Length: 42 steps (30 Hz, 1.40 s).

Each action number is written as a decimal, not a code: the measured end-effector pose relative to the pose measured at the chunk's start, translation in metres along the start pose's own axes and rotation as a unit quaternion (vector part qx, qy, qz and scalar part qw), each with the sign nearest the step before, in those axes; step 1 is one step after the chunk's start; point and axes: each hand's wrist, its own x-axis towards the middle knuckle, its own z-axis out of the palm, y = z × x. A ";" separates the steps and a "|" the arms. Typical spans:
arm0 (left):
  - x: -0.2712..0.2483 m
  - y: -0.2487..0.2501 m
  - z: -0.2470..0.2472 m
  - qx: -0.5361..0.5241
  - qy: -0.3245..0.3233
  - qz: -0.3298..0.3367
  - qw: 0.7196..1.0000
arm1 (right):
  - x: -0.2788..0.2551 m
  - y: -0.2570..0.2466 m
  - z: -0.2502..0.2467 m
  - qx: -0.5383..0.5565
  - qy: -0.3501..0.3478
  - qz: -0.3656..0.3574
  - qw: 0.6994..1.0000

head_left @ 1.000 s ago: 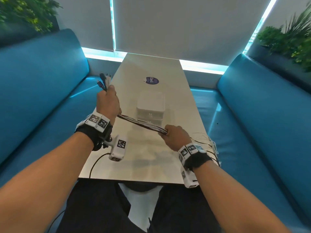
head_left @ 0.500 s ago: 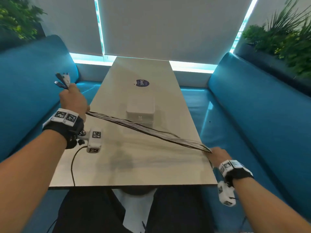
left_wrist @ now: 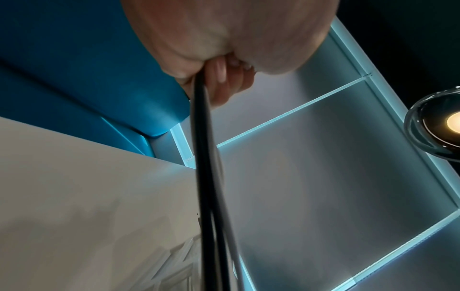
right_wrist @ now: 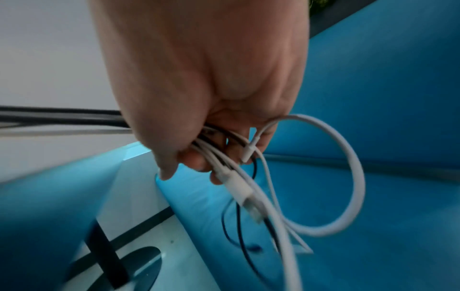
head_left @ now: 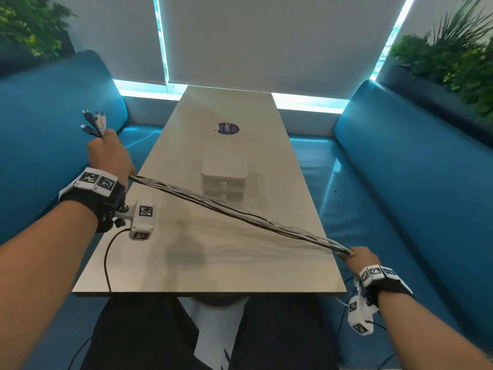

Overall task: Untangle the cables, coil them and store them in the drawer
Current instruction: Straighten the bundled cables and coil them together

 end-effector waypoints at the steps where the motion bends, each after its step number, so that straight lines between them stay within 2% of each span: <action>1: 0.001 0.000 0.000 0.002 -0.001 -0.002 1.000 | 0.000 0.004 0.003 0.001 -0.002 0.004 1.000; 8: 0.003 -0.020 -0.009 0.029 0.021 0.004 0.999 | -0.015 0.045 0.033 -0.020 -0.053 0.043 0.997; 12: 0.001 -0.027 -0.005 0.063 0.006 0.014 0.998 | -0.011 0.047 0.036 -0.013 -0.031 0.087 0.996; 17: 0.005 -0.024 -0.004 0.068 0.003 0.019 0.997 | 0.006 0.051 0.038 -0.023 -0.043 0.115 0.992; 21: -0.001 -0.026 -0.004 0.075 0.002 0.019 0.997 | -0.003 0.039 0.030 -0.033 -0.056 0.099 0.993; 25: -0.004 -0.035 -0.003 0.079 -0.006 0.021 0.997 | 0.000 0.032 0.034 -0.067 -0.111 0.008 0.992; 27: -0.004 -0.039 -0.002 0.074 -0.013 0.019 0.997 | 0.005 0.034 0.040 -0.092 -0.121 0.009 0.988; 31: -0.004 -0.043 0.001 0.075 -0.015 0.007 0.997 | 0.001 0.035 0.031 -0.113 -0.080 0.092 0.986; 36: -0.003 -0.046 0.004 0.051 -0.030 0.013 0.998 | 0.011 0.038 0.020 -0.038 -0.029 0.138 0.989; 42: -0.006 -0.051 0.005 0.074 -0.040 0.018 0.996 | 0.013 0.030 0.007 0.029 0.010 0.122 0.992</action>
